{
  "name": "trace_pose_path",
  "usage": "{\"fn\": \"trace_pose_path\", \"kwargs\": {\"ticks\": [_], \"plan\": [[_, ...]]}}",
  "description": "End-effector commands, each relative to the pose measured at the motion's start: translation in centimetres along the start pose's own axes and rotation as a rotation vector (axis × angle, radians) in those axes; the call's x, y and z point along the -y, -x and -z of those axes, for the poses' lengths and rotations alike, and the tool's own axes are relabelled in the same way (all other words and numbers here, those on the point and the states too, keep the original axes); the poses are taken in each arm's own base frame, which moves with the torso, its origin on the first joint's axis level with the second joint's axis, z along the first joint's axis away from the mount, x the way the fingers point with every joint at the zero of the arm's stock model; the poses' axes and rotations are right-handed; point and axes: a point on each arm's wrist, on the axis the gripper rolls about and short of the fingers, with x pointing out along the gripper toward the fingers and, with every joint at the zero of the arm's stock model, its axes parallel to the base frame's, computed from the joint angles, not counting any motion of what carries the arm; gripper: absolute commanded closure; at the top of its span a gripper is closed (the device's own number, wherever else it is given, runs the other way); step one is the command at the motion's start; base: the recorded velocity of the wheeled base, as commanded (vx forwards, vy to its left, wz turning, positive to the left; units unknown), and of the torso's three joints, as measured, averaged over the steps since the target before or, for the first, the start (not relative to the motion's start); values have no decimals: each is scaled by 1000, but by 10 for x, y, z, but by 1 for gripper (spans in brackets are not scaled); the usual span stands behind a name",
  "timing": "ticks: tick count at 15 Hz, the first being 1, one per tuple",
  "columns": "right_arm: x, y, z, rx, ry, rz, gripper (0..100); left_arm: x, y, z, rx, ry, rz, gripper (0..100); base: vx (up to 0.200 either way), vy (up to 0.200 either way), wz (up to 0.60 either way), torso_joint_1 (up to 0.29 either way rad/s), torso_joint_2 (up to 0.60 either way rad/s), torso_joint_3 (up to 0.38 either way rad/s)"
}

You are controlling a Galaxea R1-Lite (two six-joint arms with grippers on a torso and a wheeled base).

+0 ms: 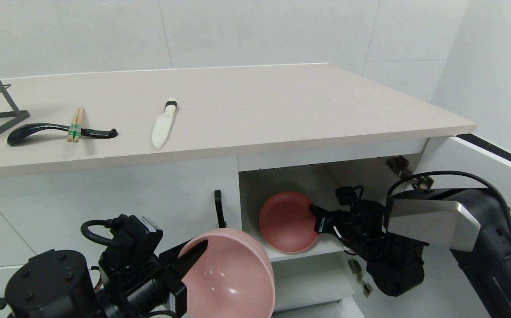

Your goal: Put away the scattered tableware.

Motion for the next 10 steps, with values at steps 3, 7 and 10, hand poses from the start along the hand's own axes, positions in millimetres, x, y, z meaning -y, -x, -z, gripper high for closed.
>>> {"fn": "trace_pose_path", "kwargs": {"ticks": [3, 7, 10], "plan": [[1, -4, 3, 5, -16, -3, 100, 1, -1, 1, -4, -1, 4, 100, 0, 0, 0, 0, 0, 0], [2, -11, 2, 26, -11, -9, 0, 2, -1, 1, -6, -2, 10, 100, 0, 0, 0, 0, 0, 0], [4, -10, 0, 29, -6, -3, 0, 2, -1, 1, -7, -2, 10, 100, 0, 0, 0, 0, 0, 0]]}}
